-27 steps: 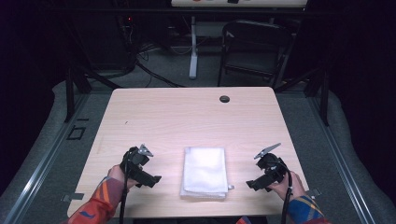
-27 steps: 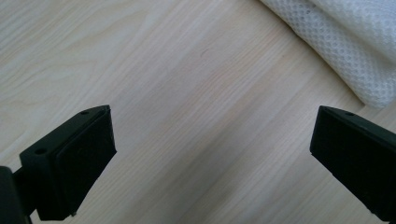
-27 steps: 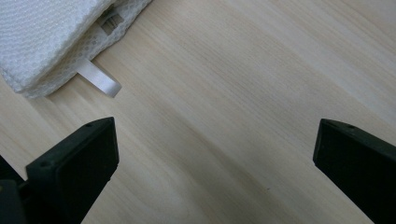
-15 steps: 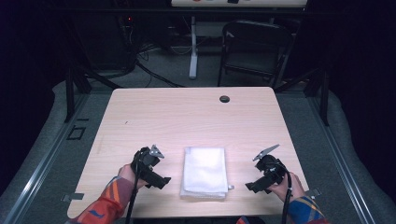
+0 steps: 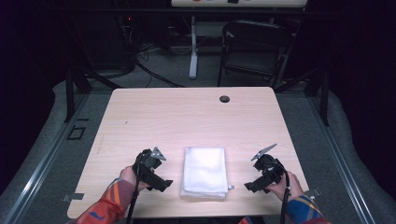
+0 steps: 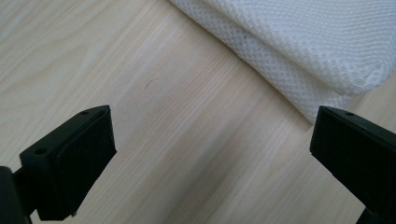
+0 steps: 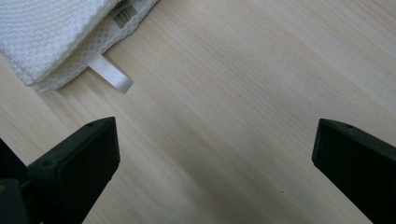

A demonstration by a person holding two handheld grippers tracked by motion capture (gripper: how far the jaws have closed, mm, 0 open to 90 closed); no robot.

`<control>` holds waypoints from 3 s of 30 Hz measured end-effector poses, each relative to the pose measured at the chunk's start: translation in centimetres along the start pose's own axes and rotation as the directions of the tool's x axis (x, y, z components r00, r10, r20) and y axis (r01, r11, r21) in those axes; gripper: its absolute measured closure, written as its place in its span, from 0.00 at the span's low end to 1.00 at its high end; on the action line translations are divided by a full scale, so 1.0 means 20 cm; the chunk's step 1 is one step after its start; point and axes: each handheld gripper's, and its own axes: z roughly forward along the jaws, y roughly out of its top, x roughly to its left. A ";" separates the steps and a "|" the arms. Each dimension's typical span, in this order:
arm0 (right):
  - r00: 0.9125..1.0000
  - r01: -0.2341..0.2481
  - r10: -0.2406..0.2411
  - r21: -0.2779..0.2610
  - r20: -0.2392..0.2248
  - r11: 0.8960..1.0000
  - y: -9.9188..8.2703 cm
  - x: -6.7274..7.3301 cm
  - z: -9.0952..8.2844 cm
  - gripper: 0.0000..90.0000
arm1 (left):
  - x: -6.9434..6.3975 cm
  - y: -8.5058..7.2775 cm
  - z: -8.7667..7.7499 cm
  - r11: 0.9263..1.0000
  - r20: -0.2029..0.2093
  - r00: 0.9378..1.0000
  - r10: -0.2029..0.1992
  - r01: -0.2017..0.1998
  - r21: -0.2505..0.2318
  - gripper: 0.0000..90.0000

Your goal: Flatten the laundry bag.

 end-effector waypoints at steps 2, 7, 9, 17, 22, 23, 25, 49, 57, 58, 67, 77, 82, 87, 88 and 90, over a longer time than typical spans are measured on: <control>1.000 -0.003 0.003 -0.002 0.003 1.000 0.00 0.00 0.00 0.00 | -0.01 0.01 0.00 1.000 0.007 1.000 0.010 -0.010 -0.008 0.00; 0.999 -0.044 0.045 -0.049 0.003 0.998 -0.02 0.02 0.02 0.01 | -0.05 0.03 0.01 0.999 0.061 0.997 0.043 -0.041 -0.031 0.00; 1.000 -0.003 0.003 0.010 0.006 1.000 0.00 0.01 0.00 0.01 | -0.07 0.04 0.02 0.997 0.063 0.996 0.062 -0.059 -0.039 0.00; 1.000 0.004 -0.004 0.015 -0.010 1.000 0.01 0.01 0.01 0.01 | -0.11 0.07 0.03 0.995 0.092 0.992 0.091 -0.086 -0.054 0.00; 0.999 -0.022 0.023 0.009 -0.037 1.000 -0.01 -0.01 0.02 0.02 | -0.15 0.10 0.04 0.991 0.102 0.988 0.119 -0.112 -0.073 0.00; 0.999 -0.034 0.034 0.009 -0.041 0.999 -0.02 -0.01 0.02 0.02 | -0.15 0.10 0.05 0.991 0.126 0.985 0.117 -0.108 -0.079 0.00; 0.999 -0.023 0.023 0.011 -0.030 1.000 -0.02 -0.01 0.01 0.02 | -0.16 0.11 0.06 0.989 0.112 0.984 0.138 -0.130 -0.071 0.00; 0.999 -0.022 0.022 0.008 -0.043 1.000 -0.01 0.00 0.02 0.03 | -0.30 0.20 0.20 0.963 0.150 0.951 0.270 -0.269 -0.027 0.12; 0.999 -0.015 0.016 0.013 -0.047 1.000 0.00 0.01 0.03 0.04 | -0.33 0.21 0.26 0.949 0.101 0.946 0.309 -0.314 0.035 0.15; 0.998 -0.020 0.021 0.013 -0.054 1.000 0.00 0.01 0.03 0.04 | -0.33 0.21 0.26 0.947 0.094 0.945 0.315 -0.319 0.038 0.17; 0.998 -0.017 0.018 0.022 -0.053 1.000 0.00 0.02 0.04 0.04 | -0.37 0.20 0.28 0.942 0.036 0.944 0.327 -0.329 0.066 0.27; 0.998 -0.027 0.028 0.011 -0.064 1.000 0.00 0.03 0.04 0.04 | -0.35 0.20 0.28 0.944 0.071 0.945 0.318 -0.323 0.068 0.57; 0.998 -0.013 0.014 0.021 -0.056 1.000 0.00 0.03 0.04 0.04 | -0.35 0.20 0.27 0.944 0.080 0.946 0.315 -0.321 0.071 0.76; 0.998 -0.002 0.003 0.017 -0.061 1.000 0.00 0.03 0.04 0.06 | -0.34 0.21 0.26 0.950 0.082 0.950 0.301 -0.307 0.062 0.86; 0.998 -0.002 0.003 0.017 -0.061 1.000 0.00 0.03 0.04 0.06 | -0.33 0.21 0.26 0.952 0.088 0.952 0.294 -0.300 0.058 0.86; 0.999 0.009 -0.008 0.004 -0.052 1.000 0.00 0.04 0.03 0.07 | -0.32 0.21 0.24 0.963 0.107 0.959 0.264 -0.269 0.034 0.87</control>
